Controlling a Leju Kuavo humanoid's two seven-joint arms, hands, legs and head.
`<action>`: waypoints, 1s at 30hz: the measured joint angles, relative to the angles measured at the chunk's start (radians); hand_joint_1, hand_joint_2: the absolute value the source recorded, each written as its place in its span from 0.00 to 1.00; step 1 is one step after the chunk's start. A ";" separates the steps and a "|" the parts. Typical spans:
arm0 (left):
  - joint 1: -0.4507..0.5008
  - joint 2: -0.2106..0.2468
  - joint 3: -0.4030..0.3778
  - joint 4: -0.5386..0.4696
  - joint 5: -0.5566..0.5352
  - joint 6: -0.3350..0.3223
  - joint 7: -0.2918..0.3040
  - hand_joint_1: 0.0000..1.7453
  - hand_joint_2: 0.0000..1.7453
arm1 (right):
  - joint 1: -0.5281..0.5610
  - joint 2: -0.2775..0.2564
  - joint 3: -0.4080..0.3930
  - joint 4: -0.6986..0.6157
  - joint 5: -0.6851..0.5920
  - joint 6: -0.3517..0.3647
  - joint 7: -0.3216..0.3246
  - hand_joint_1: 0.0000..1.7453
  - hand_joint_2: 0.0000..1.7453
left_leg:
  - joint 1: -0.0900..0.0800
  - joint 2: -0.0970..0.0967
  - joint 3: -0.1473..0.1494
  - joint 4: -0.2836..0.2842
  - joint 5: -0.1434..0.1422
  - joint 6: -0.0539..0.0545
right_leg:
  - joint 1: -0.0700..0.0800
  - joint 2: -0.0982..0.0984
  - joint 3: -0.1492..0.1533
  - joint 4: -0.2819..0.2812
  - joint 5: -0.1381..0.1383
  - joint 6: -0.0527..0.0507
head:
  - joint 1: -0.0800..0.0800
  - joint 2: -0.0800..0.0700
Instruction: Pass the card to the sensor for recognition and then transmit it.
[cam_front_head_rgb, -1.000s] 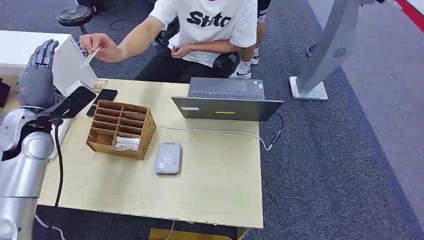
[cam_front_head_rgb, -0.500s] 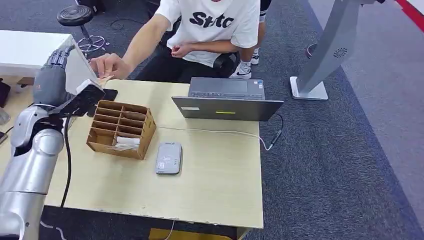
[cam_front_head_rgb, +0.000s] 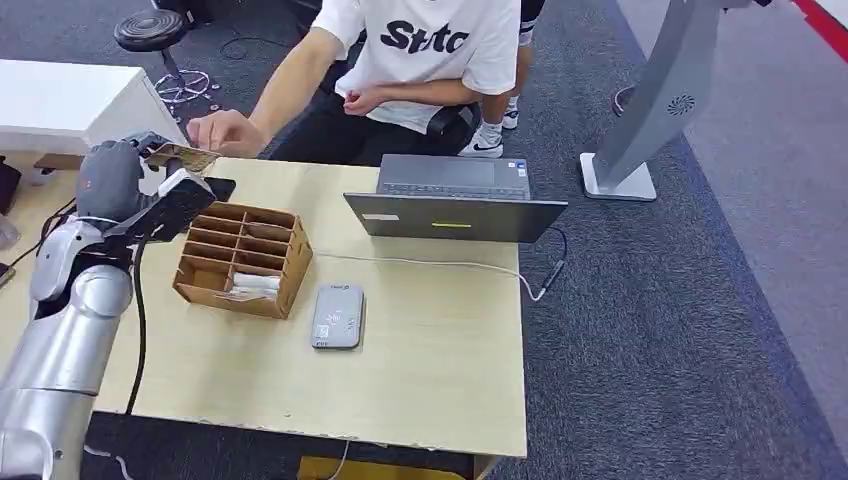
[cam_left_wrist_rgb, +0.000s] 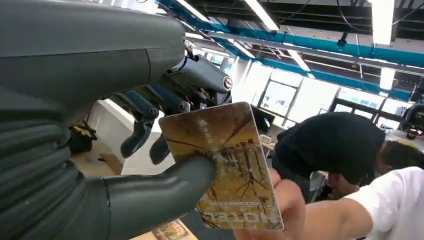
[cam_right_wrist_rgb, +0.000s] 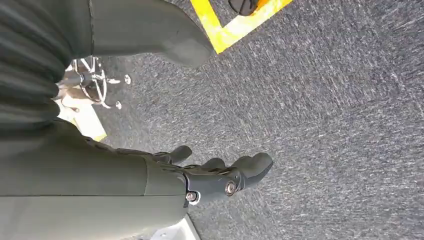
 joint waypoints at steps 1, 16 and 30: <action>0.000 0.000 0.000 0.000 0.000 0.000 0.000 1.00 1.00 | 0.000 0.000 0.000 0.000 0.001 0.000 0.000 0.00 1.00 | 0.000 0.000 0.000 0.000 0.000 0.000 | 0.000 0.000 0.000 0.000 0.000 0.000 | 0.000 0.000; 0.078 -0.031 -0.122 -0.032 -0.045 -0.082 -0.018 1.00 1.00 | 0.001 0.006 0.000 0.002 0.014 0.002 0.003 0.00 1.00 | 0.000 0.000 0.000 0.000 0.000 0.000 | 0.000 0.000 0.000 0.000 0.000 0.000 | 0.000 0.000; 0.092 -0.059 -0.234 -0.031 -0.084 -0.130 -0.017 1.00 1.00 | 0.001 0.008 0.000 0.002 0.035 0.016 0.003 0.00 1.00 | 0.000 -0.001 -0.001 0.000 0.000 0.000 | 0.000 -0.001 0.000 0.000 0.000 0.000 | 0.000 0.000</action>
